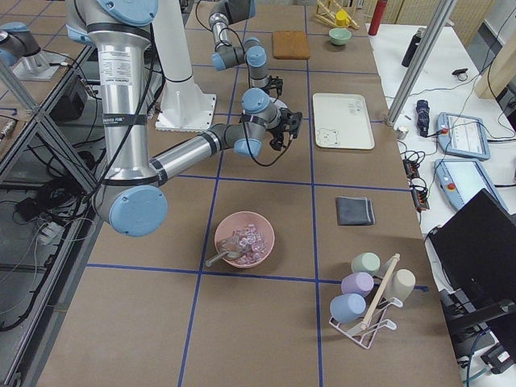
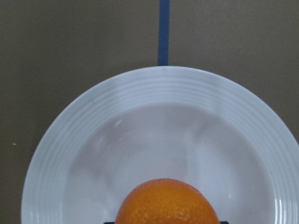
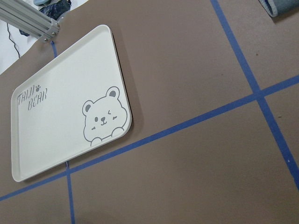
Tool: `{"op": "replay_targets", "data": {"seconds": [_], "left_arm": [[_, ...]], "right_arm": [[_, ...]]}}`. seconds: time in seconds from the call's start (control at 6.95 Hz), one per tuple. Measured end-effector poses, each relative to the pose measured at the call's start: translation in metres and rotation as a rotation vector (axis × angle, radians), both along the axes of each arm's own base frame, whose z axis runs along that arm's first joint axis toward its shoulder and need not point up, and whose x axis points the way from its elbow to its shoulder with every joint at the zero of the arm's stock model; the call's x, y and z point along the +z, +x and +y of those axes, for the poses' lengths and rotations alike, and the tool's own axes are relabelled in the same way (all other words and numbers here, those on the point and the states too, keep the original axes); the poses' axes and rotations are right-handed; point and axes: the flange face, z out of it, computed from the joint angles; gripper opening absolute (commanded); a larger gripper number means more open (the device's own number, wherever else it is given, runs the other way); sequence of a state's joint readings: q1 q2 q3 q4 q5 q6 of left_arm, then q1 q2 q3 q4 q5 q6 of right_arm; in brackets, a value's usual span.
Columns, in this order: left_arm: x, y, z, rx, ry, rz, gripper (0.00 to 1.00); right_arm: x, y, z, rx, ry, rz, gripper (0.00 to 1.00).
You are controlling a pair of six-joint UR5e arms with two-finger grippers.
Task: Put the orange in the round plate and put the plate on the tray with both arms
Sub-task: 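Carry the orange with the left gripper and lower it onto the white plate, then open the left gripper and withdraw while the right arm approaches the plate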
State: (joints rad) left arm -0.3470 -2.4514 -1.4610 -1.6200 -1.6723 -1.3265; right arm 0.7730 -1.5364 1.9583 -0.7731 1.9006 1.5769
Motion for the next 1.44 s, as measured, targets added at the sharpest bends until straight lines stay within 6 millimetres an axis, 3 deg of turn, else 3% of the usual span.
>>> {"op": "replay_targets", "data": {"seconds": [0.14,0.29,0.43,0.58,0.72,0.86,1.15,1.44], "left_arm": [[-0.008,-0.008,-0.003,-0.007,0.013,0.023,0.98],[-0.021,-0.032,-0.013,-0.007,0.026,0.051,0.98],[-0.026,-0.072,-0.03,0.014,0.031,0.059,0.98],[-0.018,-0.129,-0.057,0.038,0.042,0.036,0.98],[0.006,-0.19,-0.086,0.068,0.087,-0.012,0.98],[0.045,-0.253,-0.121,0.11,0.134,-0.07,0.98],[0.137,-0.391,-0.188,0.207,0.189,-0.16,0.98],[0.236,-0.555,-0.247,0.327,0.252,-0.2,0.98]], "right_arm": [[-0.002,-0.001,0.0,-0.002,0.002,-0.003,1.0],[-0.004,-0.003,0.001,-0.006,0.004,-0.006,1.0],[-0.005,-0.007,0.003,-0.01,0.004,-0.01,0.99],[-0.007,-0.015,0.007,-0.003,-0.002,-0.015,0.98],[-0.01,-0.026,0.013,0.01,-0.022,-0.026,0.98],[-0.012,-0.038,0.022,0.022,-0.06,-0.046,0.98],[-0.018,-0.073,0.053,0.084,-0.125,-0.087,0.97],[-0.033,-0.108,0.095,0.151,-0.17,-0.149,0.97]]}}
